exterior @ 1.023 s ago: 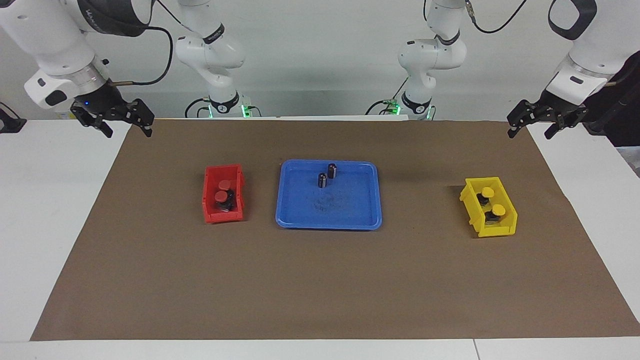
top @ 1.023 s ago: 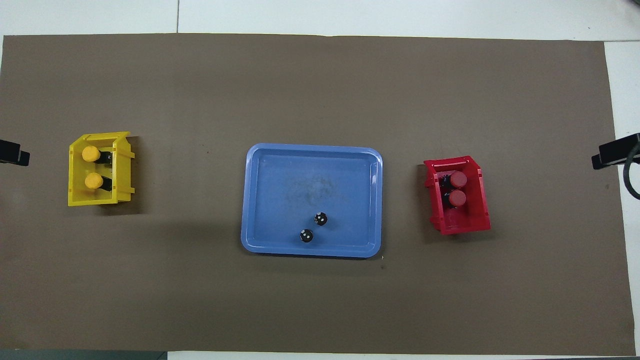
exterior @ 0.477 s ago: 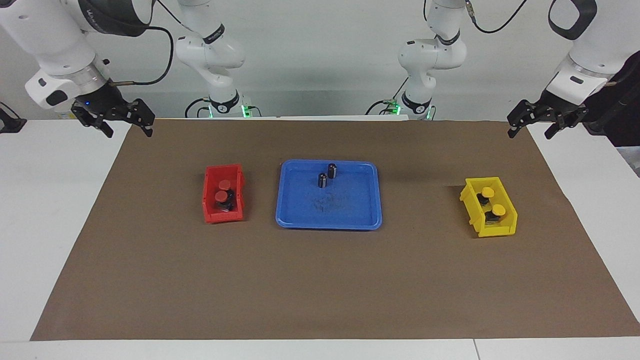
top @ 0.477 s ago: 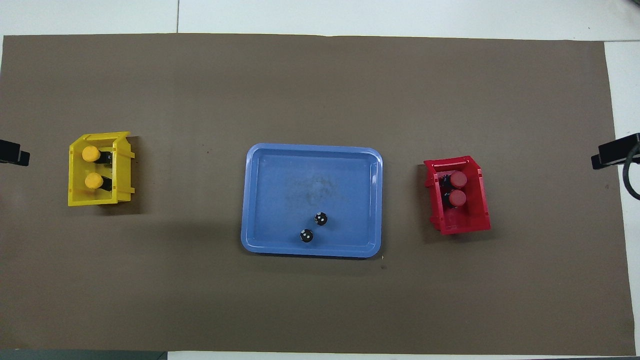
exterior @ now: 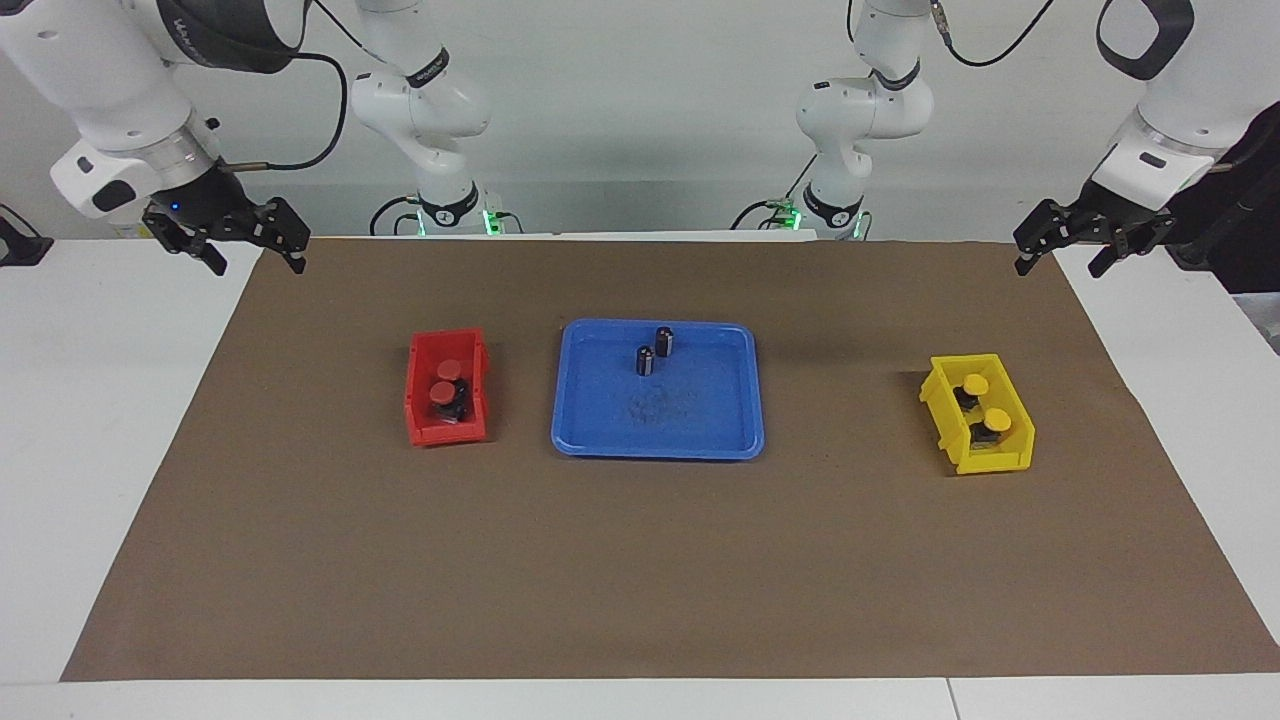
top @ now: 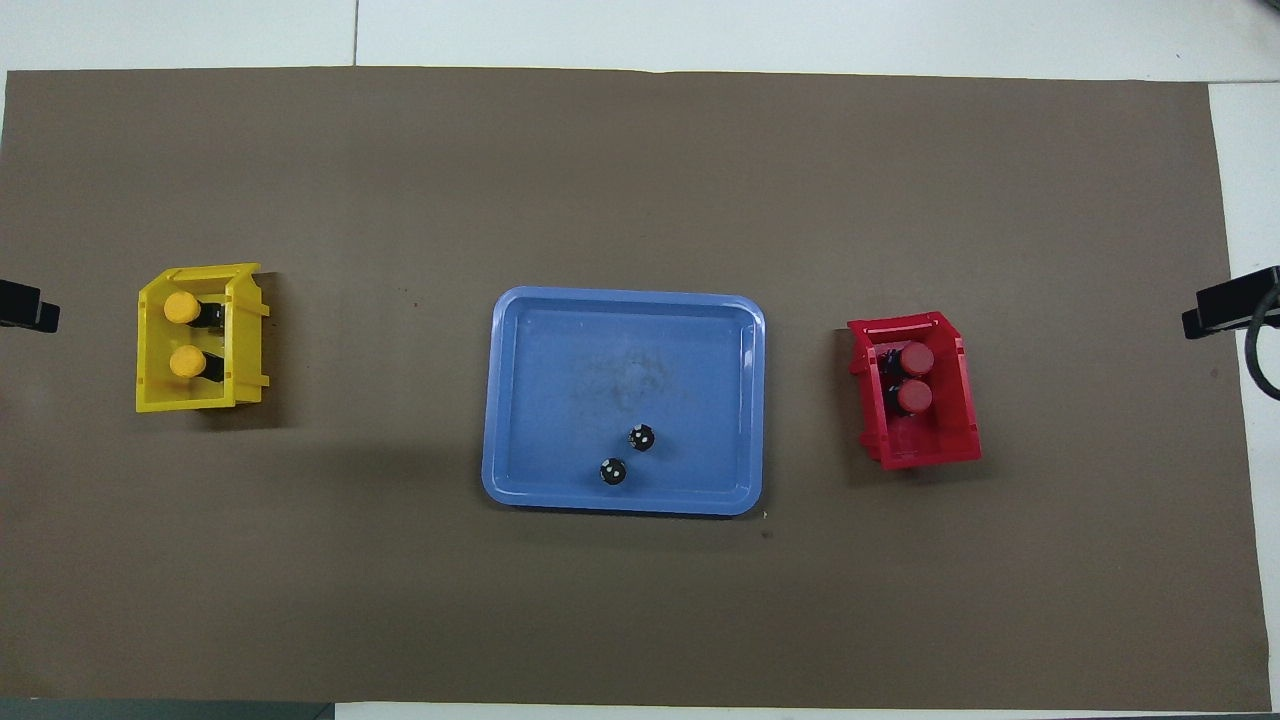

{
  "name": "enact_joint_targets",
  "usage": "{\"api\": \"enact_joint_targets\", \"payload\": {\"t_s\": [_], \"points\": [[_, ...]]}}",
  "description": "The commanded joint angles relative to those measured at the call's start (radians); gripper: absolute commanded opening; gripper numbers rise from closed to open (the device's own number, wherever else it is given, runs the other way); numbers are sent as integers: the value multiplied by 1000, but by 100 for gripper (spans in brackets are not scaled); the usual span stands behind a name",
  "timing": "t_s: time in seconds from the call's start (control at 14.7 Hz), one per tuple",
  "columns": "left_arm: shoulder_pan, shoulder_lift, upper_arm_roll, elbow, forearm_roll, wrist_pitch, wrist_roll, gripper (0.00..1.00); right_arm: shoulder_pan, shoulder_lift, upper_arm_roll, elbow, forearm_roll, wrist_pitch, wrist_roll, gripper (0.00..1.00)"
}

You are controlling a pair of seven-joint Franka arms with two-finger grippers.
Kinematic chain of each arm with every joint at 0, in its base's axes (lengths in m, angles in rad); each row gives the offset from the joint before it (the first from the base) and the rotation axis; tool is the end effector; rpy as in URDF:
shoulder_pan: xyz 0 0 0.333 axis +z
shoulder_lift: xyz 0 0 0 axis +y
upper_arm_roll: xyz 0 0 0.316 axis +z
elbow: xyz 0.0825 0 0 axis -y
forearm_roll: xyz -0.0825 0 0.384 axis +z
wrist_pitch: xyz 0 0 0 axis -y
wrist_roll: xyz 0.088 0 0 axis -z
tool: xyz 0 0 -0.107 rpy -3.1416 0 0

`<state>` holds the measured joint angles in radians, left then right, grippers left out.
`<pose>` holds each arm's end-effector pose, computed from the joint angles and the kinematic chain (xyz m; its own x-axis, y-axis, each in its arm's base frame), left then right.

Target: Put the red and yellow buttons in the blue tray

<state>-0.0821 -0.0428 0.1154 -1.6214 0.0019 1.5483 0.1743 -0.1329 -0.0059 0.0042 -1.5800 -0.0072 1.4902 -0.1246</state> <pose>0.5380 0.0195 0.6220 0.9896 -0.1408 -0.0296 -0.1406 -0.9900 0.0083 0.5390 -0.0706 0.6167 0.9965 -0.0042 -0.0840 -0.0045 -1.0000 -0.0032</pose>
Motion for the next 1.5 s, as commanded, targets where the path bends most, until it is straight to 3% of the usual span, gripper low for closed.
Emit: {"api": "enact_joint_targets", "payload": {"t_s": [0.0, 0.2, 0.34, 0.48, 0.61, 0.95, 1.16, 1.23, 1.43], "points": [[2, -28, -2, -26, 17, -17, -9, 100, 6, -8, 5, -3, -28, -8, -18, 100], [2, -29, -2, -26, 17, -20, -10, 100, 10, 1, 19, 9, -28, 7, -17, 100], [-1, -29, -2, -26, 17, -20, -9, 100, 9, 23, 71, 29, -20, 15, 43, 100], [-4, -28, -2, -26, 17, -19, -9, 100, 6, 114, 134, 115, -14, 22, 135, 100], [-2, -28, -2, -26, 17, -11, -7, 100, 10, 176, 181, 132, -16, 109, 177, 100], [-1, -28, -2, -26, 17, -11, -7, 100, 82, 190, 191, -153, -13, 454, 296, 100], [-7, -28, -2, -28, 17, -10, -9, 100, 79, 106, 191, -389, -8, 611, 303, 100], [-8, -28, -2, -26, 17, -10, -9, 100, 82, 89, 192, -429, -7, 630, 303, 98], [-2, -28, -2, -26, 17, -11, -9, 100, 82, 78, 194, -504, -7, 700, 303, 78]]}}
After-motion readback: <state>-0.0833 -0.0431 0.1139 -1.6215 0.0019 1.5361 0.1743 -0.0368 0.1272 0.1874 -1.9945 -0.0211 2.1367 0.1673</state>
